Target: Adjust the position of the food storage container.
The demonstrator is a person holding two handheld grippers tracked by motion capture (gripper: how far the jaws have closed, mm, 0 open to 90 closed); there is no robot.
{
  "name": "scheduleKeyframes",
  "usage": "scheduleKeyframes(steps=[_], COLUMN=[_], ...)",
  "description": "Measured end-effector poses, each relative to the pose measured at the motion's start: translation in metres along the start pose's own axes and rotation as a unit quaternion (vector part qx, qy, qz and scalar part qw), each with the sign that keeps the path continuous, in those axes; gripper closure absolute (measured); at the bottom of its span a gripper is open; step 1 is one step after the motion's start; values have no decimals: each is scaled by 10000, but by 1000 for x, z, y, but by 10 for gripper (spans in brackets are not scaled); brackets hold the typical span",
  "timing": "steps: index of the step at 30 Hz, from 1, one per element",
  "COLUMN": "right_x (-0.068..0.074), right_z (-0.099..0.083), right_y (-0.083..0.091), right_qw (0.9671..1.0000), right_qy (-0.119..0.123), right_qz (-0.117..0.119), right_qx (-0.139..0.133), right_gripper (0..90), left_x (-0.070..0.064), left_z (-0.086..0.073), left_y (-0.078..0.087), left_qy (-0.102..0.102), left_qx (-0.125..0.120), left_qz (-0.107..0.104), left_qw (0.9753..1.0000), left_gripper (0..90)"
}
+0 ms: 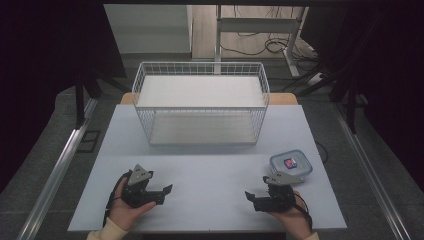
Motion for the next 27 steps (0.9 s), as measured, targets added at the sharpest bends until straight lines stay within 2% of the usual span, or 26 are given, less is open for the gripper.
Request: scheduleKeyframes(steps=[4, 11, 14, 16, 18, 19, 23, 27], right_x=[1, 2, 1, 0, -1, -2, -4, -6], right_z=[0, 3, 4, 5, 7, 8, 10, 14], right_y=[0, 2, 3, 6, 10, 12, 10, 12], right_qw=[10000, 9999, 9999, 9999, 9998, 9997, 9998, 9998], right_qy=[-12, -169, -153, -99, -139, -181, -178, -141], right_qz=[14, -3, 1, -63, -82, -63, -55, -63], right_qx=[-11, -22, -2, -23, -77, -134, -93, -89], right_gripper=[151, 161, 168, 168, 171, 175, 175, 175], left_x=[0, -1, 1, 1, 2, 2, 3, 1], left_z=[0, 3, 6, 6, 6, 6, 6, 8], left_y=[0, 3, 5, 9, 12, 12, 8, 8], left_qy=[9, 12, 17, -72, 5, 9, -52, -61], left_qx=[8, -24, -67, -92, -168, -161, -122, -147], left_qz=[1, 2, -12, 15, 14, -22, -61, -15], left_qw=[10000, 10000, 10000, 9999, 9999, 9999, 9999, 9999], left_gripper=[155, 154, 152, 152, 153, 153, 151, 150])
Point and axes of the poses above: each handheld gripper's, and its own axes: y roughly backward along the jaws, z roughly out of its top, x roughly to its left, the point moved 2 cm from there along -y, roughly forward along the jaws
